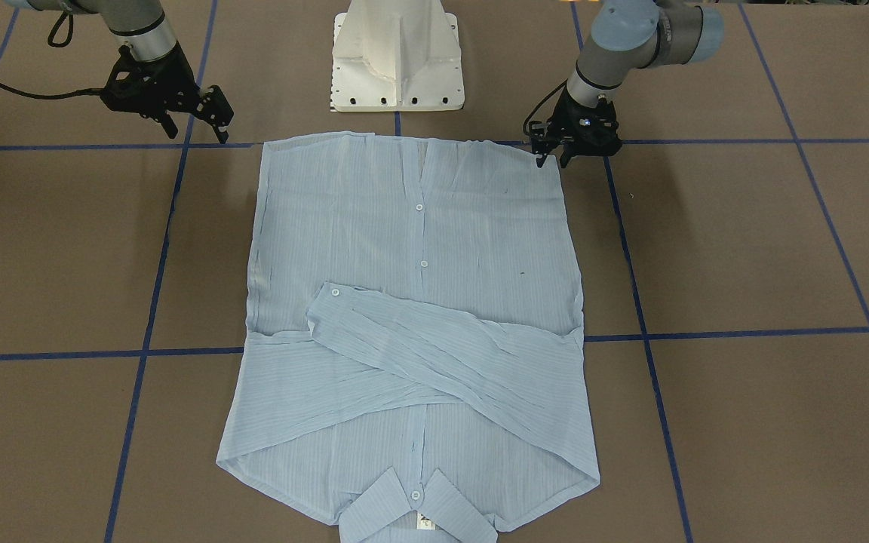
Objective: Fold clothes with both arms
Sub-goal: 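Lower both grippers and grasp the two near hem corners of the shirt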
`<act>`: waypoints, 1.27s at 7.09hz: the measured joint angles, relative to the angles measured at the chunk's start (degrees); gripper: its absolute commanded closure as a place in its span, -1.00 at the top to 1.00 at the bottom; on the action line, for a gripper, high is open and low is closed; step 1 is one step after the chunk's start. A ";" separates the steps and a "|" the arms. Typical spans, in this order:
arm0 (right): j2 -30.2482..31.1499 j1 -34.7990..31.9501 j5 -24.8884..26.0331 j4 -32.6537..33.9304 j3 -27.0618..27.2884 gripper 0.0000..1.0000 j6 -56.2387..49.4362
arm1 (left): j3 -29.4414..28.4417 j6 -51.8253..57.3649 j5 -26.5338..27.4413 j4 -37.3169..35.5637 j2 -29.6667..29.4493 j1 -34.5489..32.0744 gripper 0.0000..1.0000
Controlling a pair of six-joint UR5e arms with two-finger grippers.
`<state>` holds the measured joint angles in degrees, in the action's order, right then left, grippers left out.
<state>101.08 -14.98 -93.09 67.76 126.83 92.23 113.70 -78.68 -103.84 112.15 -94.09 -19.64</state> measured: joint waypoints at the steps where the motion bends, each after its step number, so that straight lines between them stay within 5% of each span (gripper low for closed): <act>1: 0.00 0.05 0.01 0.00 0.00 1.00 0.03 | -0.03 0.01 0.00 0.00 -0.01 0.02 -0.25; 6: 0.00 0.70 0.36 0.00 0.02 1.00 0.05 | -0.06 0.09 -0.04 -0.02 0.20 0.32 -0.25; 7: 0.00 0.83 0.36 0.00 0.06 1.00 0.05 | -0.06 0.03 -0.03 -0.06 0.18 0.58 -0.50; 8: 0.00 0.87 0.36 0.00 0.07 1.00 0.05 | -0.08 -0.05 0.01 -0.10 0.11 0.79 -1.00; 9: 0.00 0.89 0.36 0.00 0.08 1.00 0.05 | -0.10 -0.13 0.03 -0.14 0.07 0.87 -1.00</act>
<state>101.07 -14.08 -92.72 67.76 126.91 92.28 113.60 -78.81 -103.81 112.01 -94.02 -18.77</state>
